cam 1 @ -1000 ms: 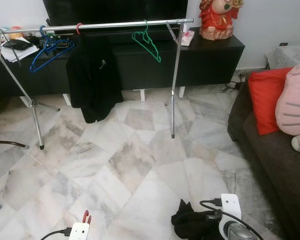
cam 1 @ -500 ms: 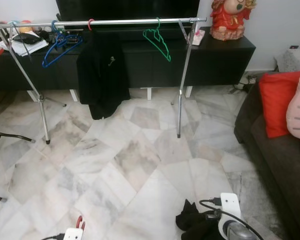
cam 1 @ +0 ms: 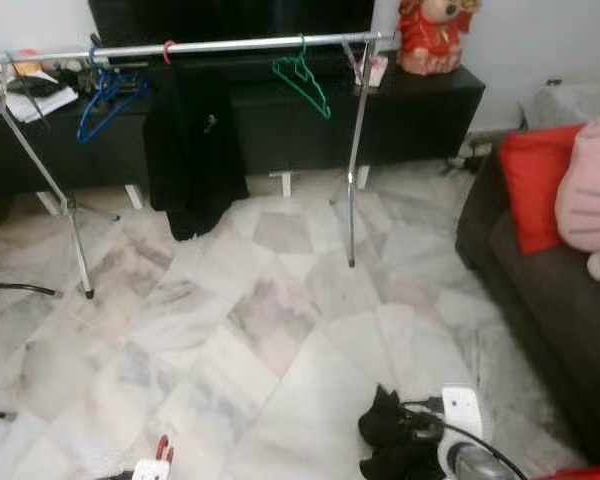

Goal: Hang hanger

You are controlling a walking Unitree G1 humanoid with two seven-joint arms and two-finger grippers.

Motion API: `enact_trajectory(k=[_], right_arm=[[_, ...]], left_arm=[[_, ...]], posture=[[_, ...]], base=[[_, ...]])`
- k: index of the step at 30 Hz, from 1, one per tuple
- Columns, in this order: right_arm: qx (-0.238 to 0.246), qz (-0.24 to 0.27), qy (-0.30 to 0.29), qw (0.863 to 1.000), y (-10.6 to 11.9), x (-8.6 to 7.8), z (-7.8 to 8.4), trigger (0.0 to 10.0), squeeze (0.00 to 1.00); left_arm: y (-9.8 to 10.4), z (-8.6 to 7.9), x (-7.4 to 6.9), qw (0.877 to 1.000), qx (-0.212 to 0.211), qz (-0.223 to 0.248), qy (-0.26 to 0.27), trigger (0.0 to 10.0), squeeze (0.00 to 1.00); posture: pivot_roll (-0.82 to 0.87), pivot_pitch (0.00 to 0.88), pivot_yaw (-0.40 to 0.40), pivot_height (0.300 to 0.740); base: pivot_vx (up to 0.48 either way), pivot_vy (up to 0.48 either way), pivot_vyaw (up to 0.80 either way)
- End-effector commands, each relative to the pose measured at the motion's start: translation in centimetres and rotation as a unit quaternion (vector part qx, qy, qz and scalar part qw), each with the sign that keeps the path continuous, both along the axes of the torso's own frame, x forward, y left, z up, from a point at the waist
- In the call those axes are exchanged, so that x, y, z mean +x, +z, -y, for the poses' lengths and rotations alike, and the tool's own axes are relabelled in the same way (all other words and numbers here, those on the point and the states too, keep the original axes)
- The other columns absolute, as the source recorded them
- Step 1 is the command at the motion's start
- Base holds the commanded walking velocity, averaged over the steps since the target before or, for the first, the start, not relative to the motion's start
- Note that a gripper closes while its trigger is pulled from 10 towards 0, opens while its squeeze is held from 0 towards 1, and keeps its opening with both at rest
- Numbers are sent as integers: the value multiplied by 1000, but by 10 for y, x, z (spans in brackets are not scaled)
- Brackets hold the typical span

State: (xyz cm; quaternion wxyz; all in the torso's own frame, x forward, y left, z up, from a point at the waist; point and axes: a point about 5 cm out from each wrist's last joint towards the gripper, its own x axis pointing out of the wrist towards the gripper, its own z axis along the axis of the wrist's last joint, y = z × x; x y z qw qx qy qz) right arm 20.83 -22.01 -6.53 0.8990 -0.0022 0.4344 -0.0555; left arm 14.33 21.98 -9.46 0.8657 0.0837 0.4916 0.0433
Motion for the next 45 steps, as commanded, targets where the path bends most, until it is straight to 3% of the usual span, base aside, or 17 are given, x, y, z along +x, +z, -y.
enact_trajectory(k=[1,11,45], right_arm=[[2,5,2,1000,1,2,-2,10000,0],[1,5,3,1000,1,3,-2,10000,0],[2,5,2,1000,1,3,-2,10000,0]], left_arm=[[-2,-2,-7,1000,5,-11,-1,10000,0],[-1,-5,-6,1000,7,-10,0,10000,0],[-2,-6,-8,1000,8,-12,-1,10000,0]], posture=[[-82,74,9,740],[-81,73,8,740],[-75,67,9,740]], base=[[0,270,0],[-24,267,0],[-245,264,0]])
